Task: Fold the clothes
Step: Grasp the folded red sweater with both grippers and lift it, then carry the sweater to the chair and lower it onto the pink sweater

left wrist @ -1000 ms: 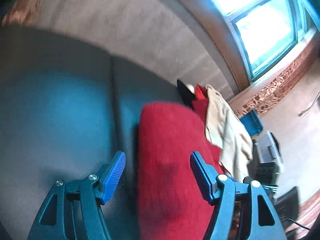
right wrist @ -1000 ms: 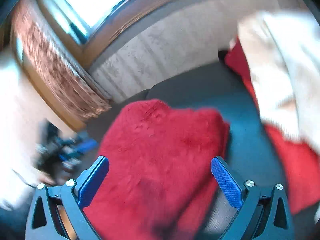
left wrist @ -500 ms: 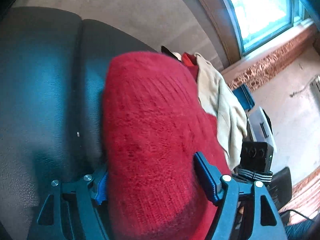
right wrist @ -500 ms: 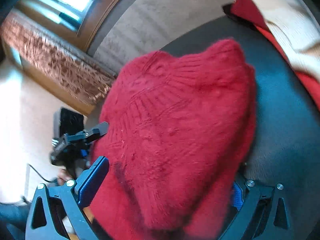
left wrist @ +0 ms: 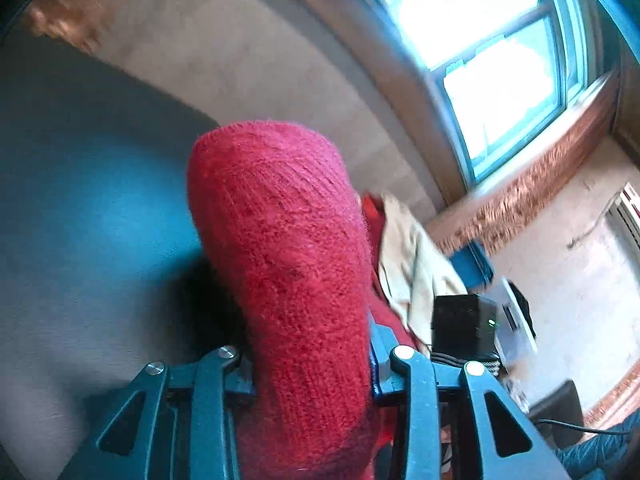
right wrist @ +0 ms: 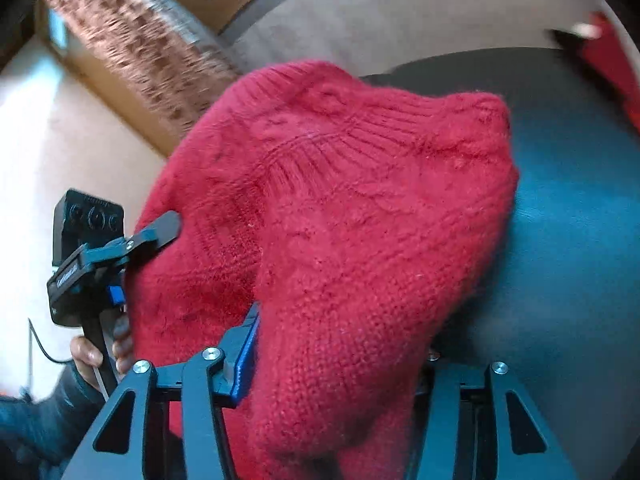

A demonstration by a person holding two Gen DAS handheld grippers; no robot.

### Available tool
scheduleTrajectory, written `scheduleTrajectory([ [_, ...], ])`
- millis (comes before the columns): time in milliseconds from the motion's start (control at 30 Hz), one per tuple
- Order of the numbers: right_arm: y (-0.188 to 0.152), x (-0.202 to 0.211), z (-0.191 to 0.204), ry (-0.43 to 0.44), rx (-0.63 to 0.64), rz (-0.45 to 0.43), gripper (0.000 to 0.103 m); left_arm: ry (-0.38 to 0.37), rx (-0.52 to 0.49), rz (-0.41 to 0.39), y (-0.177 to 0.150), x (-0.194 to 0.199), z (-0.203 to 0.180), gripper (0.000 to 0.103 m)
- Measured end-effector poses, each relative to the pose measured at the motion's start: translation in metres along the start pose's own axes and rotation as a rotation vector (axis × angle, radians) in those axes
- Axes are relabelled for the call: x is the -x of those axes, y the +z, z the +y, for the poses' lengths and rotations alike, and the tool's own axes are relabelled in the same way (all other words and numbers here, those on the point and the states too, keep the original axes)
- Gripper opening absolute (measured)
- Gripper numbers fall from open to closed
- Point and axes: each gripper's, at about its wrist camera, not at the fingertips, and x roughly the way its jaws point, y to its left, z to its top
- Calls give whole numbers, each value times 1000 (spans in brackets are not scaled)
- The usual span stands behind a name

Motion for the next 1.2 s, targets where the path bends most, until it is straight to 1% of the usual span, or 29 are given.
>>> scheduleTrajectory([
  [100,26,-43,50,108,61,25,52,74,14,-160,14,77,14,36],
  [200,59,-87,115,217,158,45,52,149,28,-320,29,154,29,36],
  [267,83,-119,169,287,249,65,52,205,43,-417,35,201,40,36],
  [333,107,-156,224,342,335,91,52,270,85,-497,42,240,59,36],
  [400,121,-193,267,363,387,124,52,337,131,-574,48,278,78,36],
  [433,129,-211,288,374,413,140,52,382,175,-598,50,293,93,36],
  [500,139,-250,324,376,446,180,52,465,290,-615,50,314,133,36],
  [533,140,-272,336,357,452,206,52,510,349,-620,50,323,153,36],
  [600,134,-320,345,282,461,281,52,648,489,-602,39,330,198,36],
  [633,131,-344,349,245,465,318,53,670,547,-605,28,331,219,41],
  [667,128,-365,352,214,468,350,55,616,569,-617,20,333,234,41],
  [700,125,-377,349,218,465,354,58,581,572,-630,16,334,237,41],
  [733,121,-386,346,223,461,356,61,597,553,-618,19,332,230,42],
  [800,121,-389,342,248,459,332,62,623,519,-596,25,328,218,43],
  [867,122,-386,341,244,484,338,62,608,556,-574,31,336,215,46],
  [900,126,-383,340,237,497,342,63,624,571,-572,31,343,212,47],
  [967,138,-376,342,210,532,345,65,729,543,-604,29,360,194,48],
  [1000,142,-368,346,181,568,316,69,786,517,-624,28,370,184,47],
  [1067,146,-343,358,136,677,207,69,892,442,-682,30,388,161,48],
  [1133,146,-320,372,144,763,100,70,857,354,-733,43,393,151,50],
  [1167,145,-311,381,182,797,68,70,839,313,-752,51,394,147,50],
  [1200,142,-308,392,221,827,65,72,824,286,-742,63,387,149,50],
])
